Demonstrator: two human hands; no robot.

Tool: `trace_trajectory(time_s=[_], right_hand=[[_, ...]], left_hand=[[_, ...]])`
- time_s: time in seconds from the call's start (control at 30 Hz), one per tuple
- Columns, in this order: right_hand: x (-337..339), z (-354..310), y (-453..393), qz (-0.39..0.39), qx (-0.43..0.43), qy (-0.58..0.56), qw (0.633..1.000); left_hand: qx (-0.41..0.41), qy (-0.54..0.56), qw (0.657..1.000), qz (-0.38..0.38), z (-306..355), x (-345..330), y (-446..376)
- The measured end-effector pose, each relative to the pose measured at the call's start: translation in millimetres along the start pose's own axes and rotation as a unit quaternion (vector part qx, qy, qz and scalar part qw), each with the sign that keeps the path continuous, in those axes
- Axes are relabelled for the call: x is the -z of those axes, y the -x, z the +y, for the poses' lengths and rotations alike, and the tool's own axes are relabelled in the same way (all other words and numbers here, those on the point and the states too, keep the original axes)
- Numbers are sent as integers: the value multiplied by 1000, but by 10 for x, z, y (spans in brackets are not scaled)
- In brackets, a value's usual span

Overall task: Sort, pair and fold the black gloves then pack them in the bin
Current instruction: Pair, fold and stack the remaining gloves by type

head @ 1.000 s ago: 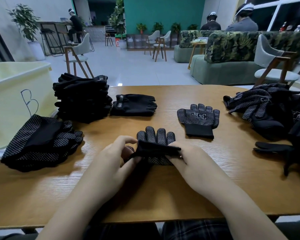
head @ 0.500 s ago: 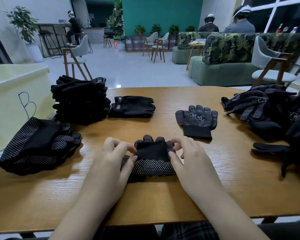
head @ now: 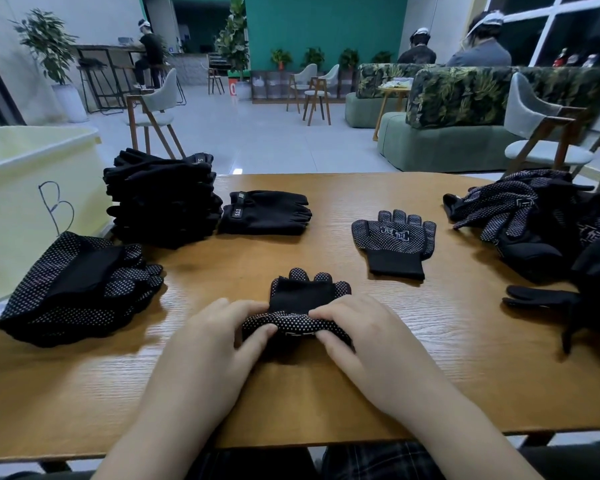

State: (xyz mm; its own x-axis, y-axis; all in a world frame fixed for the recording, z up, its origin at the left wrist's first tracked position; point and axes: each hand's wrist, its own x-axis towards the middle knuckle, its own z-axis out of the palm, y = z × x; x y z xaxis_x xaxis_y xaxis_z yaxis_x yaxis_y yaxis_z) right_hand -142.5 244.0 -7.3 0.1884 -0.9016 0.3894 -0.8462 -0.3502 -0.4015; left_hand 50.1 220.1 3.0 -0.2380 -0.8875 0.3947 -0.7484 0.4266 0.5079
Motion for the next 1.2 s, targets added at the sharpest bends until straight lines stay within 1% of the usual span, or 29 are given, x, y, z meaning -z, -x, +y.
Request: trace_trajectory(time_s=[0.1, 0.23, 0.33, 0.43, 0.53, 0.6, 0.7, 0.8, 0.87, 0.93, 1.03, 1.1, 1.2], right_hand=[[45, -79, -21, -8, -27, -50, 998], [29, -163, -76, -40, -27, -137, 989], [3, -211, -112, -77, -21, -168, 983], [11, -227, -171, -55, -24, -188, 980], [38, -222, -289, -34, -26, -158, 986], [57, -227, -389, -61, -32, -146, 987], [68, -279, -555, -116, -38, -202, 972], [38, -326, -706, -151, -38, -251, 955], [43, -355, -780, -173, -40, -258, 950], [56, -394, -832, -189, -26, -234, 953], [28, -426, -867, -172, 3, -182, 968], [-18, -416, -875, -157, 14, -169, 973], [-69, -425, -869, -140, 15, -204, 969]], left_hand=[[22, 26, 999, 18, 20, 29, -8], [64, 129, 988, 49, 24, -46, -83], [98, 195, 974, 53, -6, -121, -123], [95, 215, 969, 71, -2, -88, -144], [84, 228, 967, 80, 6, 35, -148], [83, 233, 967, 60, -6, 130, -154], [70, 253, 965, 2, -26, 263, -154], [30, 223, 973, -45, -40, 390, -133], [9, 198, 978, -60, -62, 449, -125], [3, 187, 980, -63, -117, 467, -122], [9, 205, 977, -54, -211, 466, -105], [14, 227, 972, -56, -264, 467, -75], [-1, 253, 964, -81, -325, 474, -35]])
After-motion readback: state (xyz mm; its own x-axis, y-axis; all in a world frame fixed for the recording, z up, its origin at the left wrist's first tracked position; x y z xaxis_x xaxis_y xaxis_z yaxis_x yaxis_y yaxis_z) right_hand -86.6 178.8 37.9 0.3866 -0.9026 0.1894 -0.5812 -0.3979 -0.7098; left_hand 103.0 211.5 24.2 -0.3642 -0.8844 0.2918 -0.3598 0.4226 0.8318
